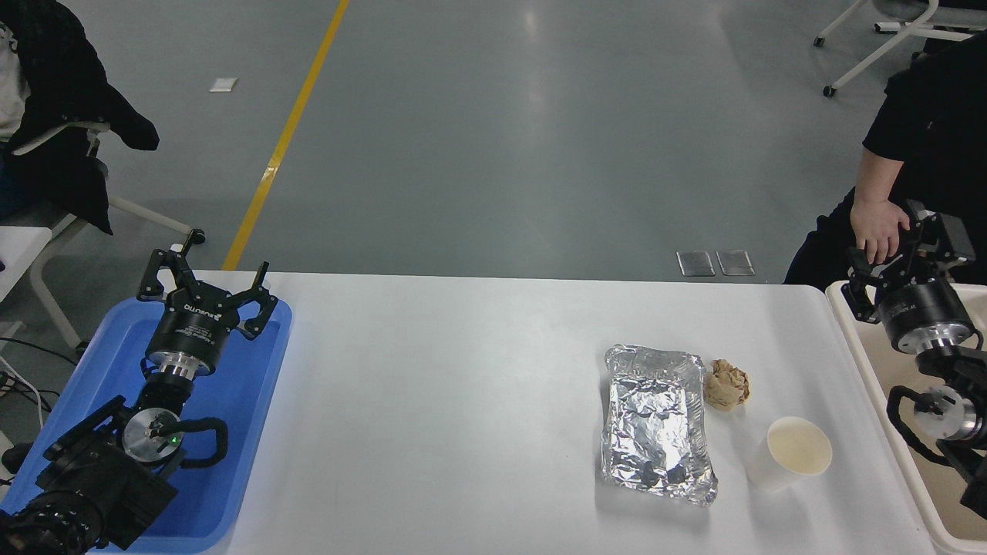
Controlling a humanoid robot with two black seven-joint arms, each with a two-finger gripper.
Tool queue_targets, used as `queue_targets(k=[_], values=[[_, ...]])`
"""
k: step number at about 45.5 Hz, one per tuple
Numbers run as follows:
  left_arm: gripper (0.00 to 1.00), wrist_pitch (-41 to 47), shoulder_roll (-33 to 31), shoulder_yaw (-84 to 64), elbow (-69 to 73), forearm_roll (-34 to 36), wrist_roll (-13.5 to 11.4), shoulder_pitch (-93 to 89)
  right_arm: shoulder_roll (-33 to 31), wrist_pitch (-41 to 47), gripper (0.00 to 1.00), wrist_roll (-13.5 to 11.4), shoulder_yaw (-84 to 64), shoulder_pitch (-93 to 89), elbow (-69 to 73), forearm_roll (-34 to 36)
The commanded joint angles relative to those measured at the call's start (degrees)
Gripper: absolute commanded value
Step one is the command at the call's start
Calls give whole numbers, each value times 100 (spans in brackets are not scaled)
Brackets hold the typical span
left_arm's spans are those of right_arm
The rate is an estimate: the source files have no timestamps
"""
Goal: Pick up paper cup place in dustbin
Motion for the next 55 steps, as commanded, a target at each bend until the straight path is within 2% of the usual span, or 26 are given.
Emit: queue_targets(k=[1, 14, 26, 37, 55], values=[[100, 0, 0, 0, 0, -1, 1, -3, -401, -21, 100, -507, -2094, 1110, 5, 9], [100, 0, 0, 0, -9, 7, 1, -3, -849, 67, 100, -1491, -4792, 2894, 198, -88], [100, 0, 0, 0, -9, 7, 1, -3, -770, 155, 100, -2010, -7605, 4696, 919, -132], [100, 0, 0, 0, 0, 7, 1, -3, -656, 550, 100, -2028, -9065, 6304, 2263, -352], [100, 0, 0, 0, 0, 7, 1, -3, -348, 699, 100, -1984, -10384, 7606, 4303, -756]])
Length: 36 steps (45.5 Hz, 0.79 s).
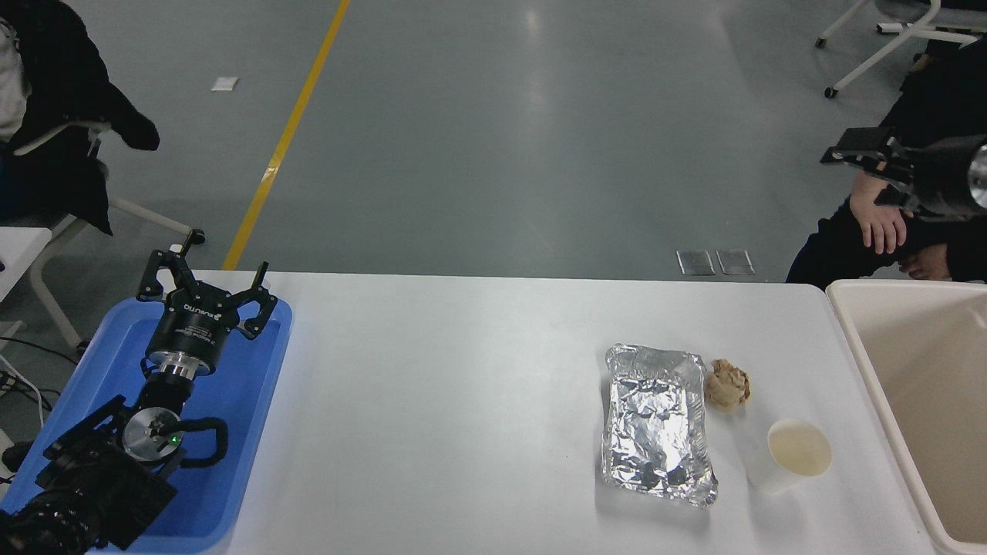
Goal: Pick up paper cup place in dustbin
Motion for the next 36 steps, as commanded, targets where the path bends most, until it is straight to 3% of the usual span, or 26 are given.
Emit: queue_targets(k=[1, 12, 23, 36], values=[[100, 0, 0, 0, 2, -1, 0, 0, 164, 254, 100, -3, -871, 849, 1129, -228], [100, 0, 0, 0, 2, -1, 0, 0, 156, 984, 100, -12, -968, 1016, 1481, -386], [100, 0, 0, 0, 2, -1, 0, 0, 129, 1371, 100, -12, -933, 1289, 2184, -1572], [100, 0, 0, 0, 2, -1, 0, 0, 217, 1292, 100, -39, -880, 1105, 2386, -2214]])
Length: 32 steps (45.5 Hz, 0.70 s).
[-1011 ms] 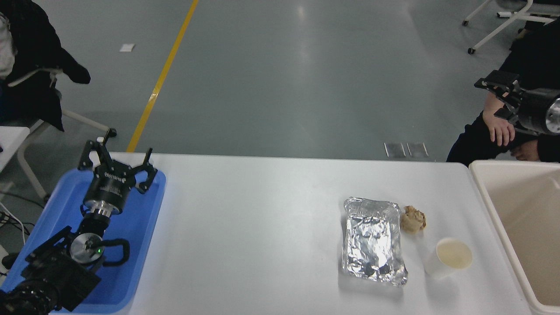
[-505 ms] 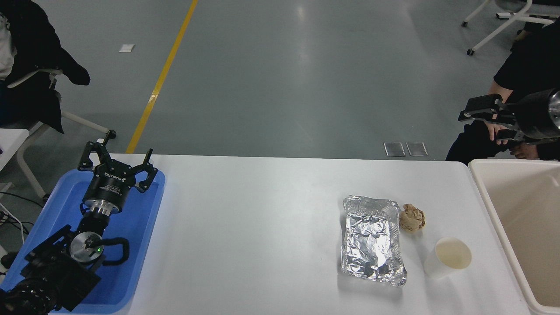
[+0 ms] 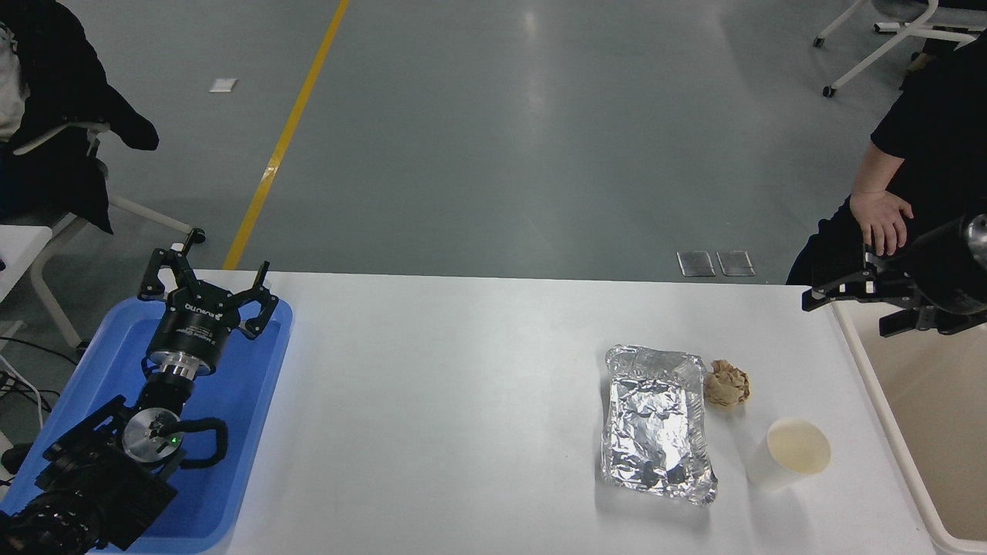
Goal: Pick up paper cup place in dustbin
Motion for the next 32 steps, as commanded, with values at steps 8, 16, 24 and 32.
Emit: queue_targets(k=[8, 16, 24, 32], values=[[100, 0, 0, 0, 2, 0, 0, 0, 80, -98, 100, -15, 19, -255, 203, -625], [100, 0, 0, 0, 2, 0, 0, 0, 71, -221, 100, -15, 46, -430, 133, -686], [100, 0, 0, 0, 2, 0, 0, 0, 80, -739, 100, -15, 177, -1018, -148, -686], [100, 0, 0, 0, 2, 0, 0, 9, 80, -1249, 100, -7, 520, -2038, -684, -686]])
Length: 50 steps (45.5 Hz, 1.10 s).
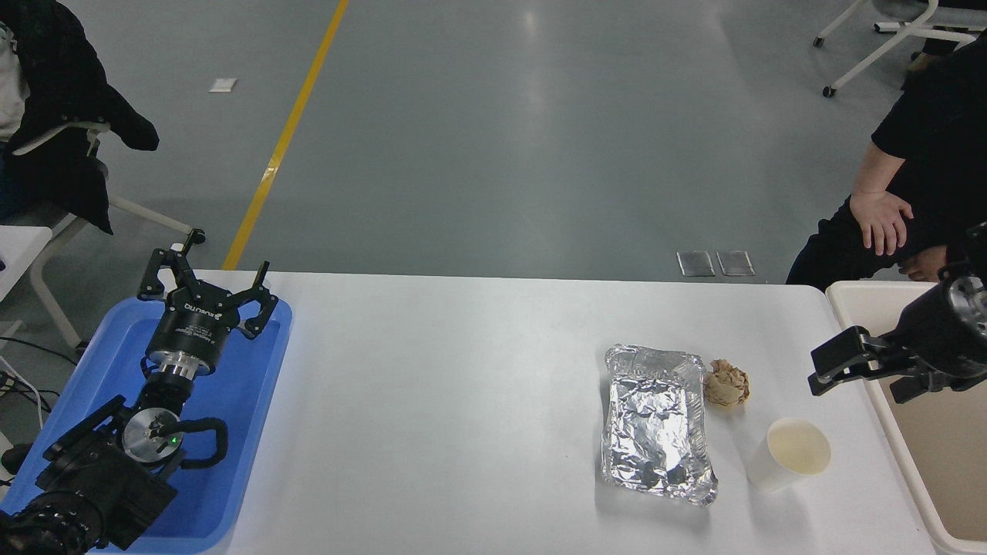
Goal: Pick up paper cup place in dustbin
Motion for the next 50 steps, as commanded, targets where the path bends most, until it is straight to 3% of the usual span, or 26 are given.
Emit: queue_targets(k=[1, 14, 39, 45, 50], values=[[100, 0, 0, 0, 0, 1, 0, -1, 11, -622, 99, 10, 299, -1098, -558, -32], [100, 0, 0, 0, 0, 1, 0, -1, 11, -1114, 96, 45, 475, -2082, -1156, -32], [100, 0, 0, 0, 0, 1, 0, 8, 38, -1176, 93, 62, 984, -3014, -1807, -32], [100, 0, 0, 0, 0, 1, 0, 8, 161, -1246, 89, 62, 1151, -3269, -1982, -32], [100, 0, 0, 0, -1, 1, 0, -1, 187, -1317, 73, 71, 1309, -3454, -2097, -32]])
